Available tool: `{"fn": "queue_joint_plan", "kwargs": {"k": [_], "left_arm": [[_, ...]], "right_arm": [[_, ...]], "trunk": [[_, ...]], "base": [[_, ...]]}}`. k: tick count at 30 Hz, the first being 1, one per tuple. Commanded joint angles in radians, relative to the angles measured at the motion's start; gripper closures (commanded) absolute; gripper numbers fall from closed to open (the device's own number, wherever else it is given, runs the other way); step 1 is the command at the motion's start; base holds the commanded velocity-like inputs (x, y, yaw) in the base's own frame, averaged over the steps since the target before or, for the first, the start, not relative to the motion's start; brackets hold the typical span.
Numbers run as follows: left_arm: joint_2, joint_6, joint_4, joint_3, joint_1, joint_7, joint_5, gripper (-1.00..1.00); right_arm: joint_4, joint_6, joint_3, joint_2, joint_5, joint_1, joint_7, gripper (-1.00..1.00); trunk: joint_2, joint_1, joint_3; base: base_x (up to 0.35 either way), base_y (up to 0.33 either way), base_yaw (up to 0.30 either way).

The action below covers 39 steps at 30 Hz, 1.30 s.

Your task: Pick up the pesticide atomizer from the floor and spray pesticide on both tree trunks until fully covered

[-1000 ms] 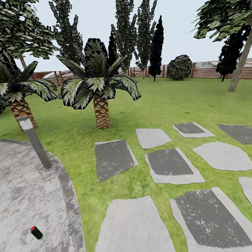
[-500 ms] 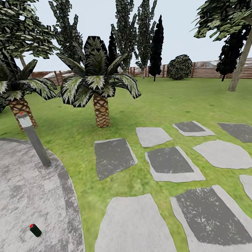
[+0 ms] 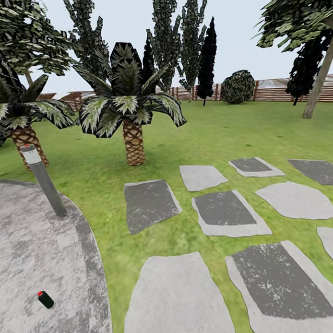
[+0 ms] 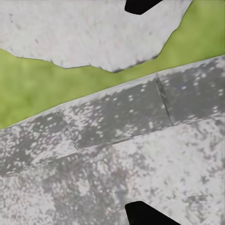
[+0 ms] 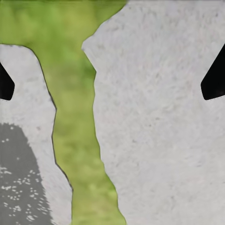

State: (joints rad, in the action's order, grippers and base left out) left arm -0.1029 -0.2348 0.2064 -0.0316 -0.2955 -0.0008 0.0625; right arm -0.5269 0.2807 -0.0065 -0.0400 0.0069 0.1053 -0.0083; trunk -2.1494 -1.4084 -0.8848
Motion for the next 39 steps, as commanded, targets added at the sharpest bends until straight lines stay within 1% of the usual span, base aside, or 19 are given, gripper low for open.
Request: {"fn": "queue_joint_plan", "kwargs": {"k": [1, 7, 16, 21, 29, 39], "left_arm": [[0.0, -0.003, -0.001, -0.001, -0.001, -0.001, 0.006, -1.0], [0.001, -0.003, -0.001, -0.001, -0.001, -0.001, 0.006, -1.0], [0.001, -0.003, -0.001, -0.001, -0.001, -0.001, 0.006, -1.0], [0.002, -0.003, -0.001, -0.001, -0.001, -0.001, 0.006, -1.0], [0.001, -0.004, 0.001, -0.001, -0.001, -0.001, 0.007, -1.0], [0.0, -0.002, 0.002, -0.002, -0.001, 0.002, 0.006, -1.0]], "right_arm": [[0.001, 0.003, 0.0, 0.0, 0.001, 0.001, -0.001, -1.0], [0.001, 0.003, 0.0, 0.0, 0.001, 0.001, -0.001, -1.0], [0.001, 0.003, 0.0, 0.0, 0.001, 0.001, -0.001, -1.0], [0.001, 0.003, 0.0, 0.0, 0.001, 0.001, -0.001, -1.0], [0.001, 0.003, 0.0, 0.0, 0.001, 0.001, -0.001, -1.0], [0.0, 0.003, 0.0, 0.0, 0.001, 0.001, -0.001, -1.0]], "trunk": [[-0.008, -0.004, -0.006], [-0.05, -0.027, -0.033], [-0.113, -0.061, -0.064], [-0.148, -0.08, -0.086], [-0.148, -0.08, -0.093], [-0.148, -0.08, -0.093]], "base": [[0.0, 0.0, 0.0], [0.0, 0.0, 0.0], [0.0, 0.0, 0.0], [0.0, 0.0, 0.0], [0.014, 0.0, 0.0], [0.295, 0.0, 0.0]]}}
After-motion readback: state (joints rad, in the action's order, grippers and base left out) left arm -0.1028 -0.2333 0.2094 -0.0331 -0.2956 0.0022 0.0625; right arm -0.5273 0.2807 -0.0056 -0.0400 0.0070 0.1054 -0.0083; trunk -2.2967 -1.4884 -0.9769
